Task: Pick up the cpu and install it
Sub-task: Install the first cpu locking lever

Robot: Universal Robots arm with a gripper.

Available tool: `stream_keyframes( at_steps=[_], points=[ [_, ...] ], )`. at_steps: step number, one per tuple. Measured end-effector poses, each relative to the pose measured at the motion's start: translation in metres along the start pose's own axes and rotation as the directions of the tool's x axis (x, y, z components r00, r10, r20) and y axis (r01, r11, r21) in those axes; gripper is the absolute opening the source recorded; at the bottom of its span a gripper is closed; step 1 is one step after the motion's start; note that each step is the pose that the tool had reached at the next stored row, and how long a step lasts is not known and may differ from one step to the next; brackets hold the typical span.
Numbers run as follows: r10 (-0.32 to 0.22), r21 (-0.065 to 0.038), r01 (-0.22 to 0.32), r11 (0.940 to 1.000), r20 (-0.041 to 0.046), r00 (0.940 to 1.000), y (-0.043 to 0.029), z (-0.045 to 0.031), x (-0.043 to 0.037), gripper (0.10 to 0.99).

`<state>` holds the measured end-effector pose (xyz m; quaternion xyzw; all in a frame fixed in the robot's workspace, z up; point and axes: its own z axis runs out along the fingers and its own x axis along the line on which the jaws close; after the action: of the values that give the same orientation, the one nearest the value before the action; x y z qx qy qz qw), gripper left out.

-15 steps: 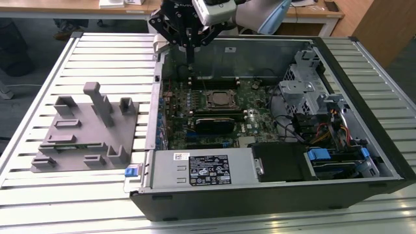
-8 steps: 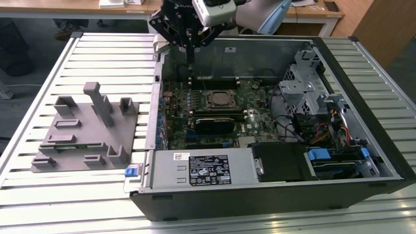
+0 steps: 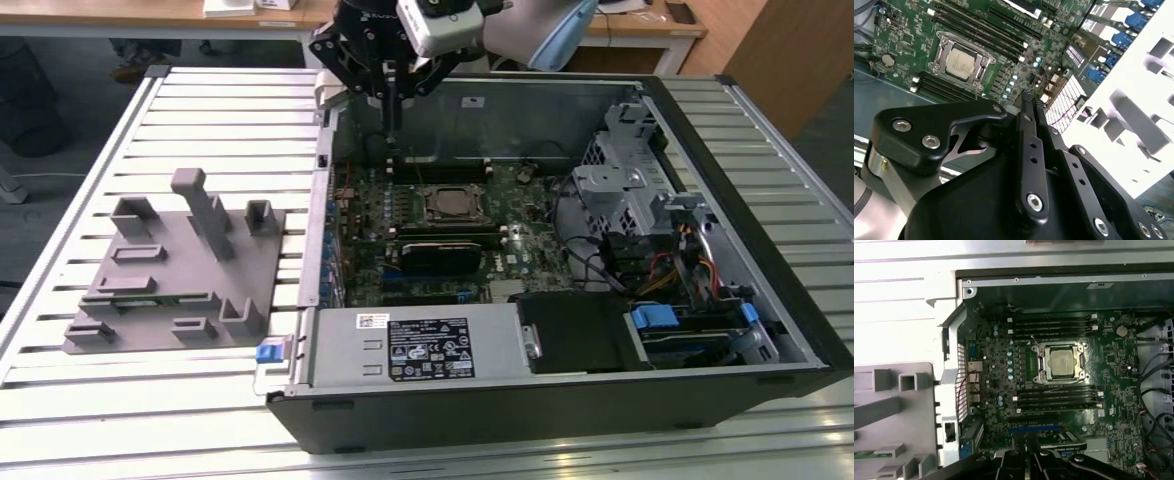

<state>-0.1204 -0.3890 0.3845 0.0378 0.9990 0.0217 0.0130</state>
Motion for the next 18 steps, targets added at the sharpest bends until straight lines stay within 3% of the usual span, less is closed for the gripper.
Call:
stream_keyframes(
  at_steps=[3, 4, 5, 9, 18],
  points=[
    [0.0, 0.0, 0.0, 1.0, 0.0, 1.0, 0.0024, 0.002, 0.0001, 0.188],
    [0.0, 0.0, 0.0, 1.0, 0.0001, 1.0, 0.0033, 0.0028, 0.0, 0.247],
    [0.0, 0.0, 0.0, 1.0, 0.0, 1.0, 0.0044, 0.0036, 0.0, 0.247],
    [0.0, 0.0, 0.0, 1.0, 0.0001, 1.0, 0.0084, 0.0063, -0.0005, 0.11],
    [0.0, 0.0, 0.0, 1.0, 0.0, 1.0, 0.0128, 0.0161, -0.0002, 0.106]
  ],
)
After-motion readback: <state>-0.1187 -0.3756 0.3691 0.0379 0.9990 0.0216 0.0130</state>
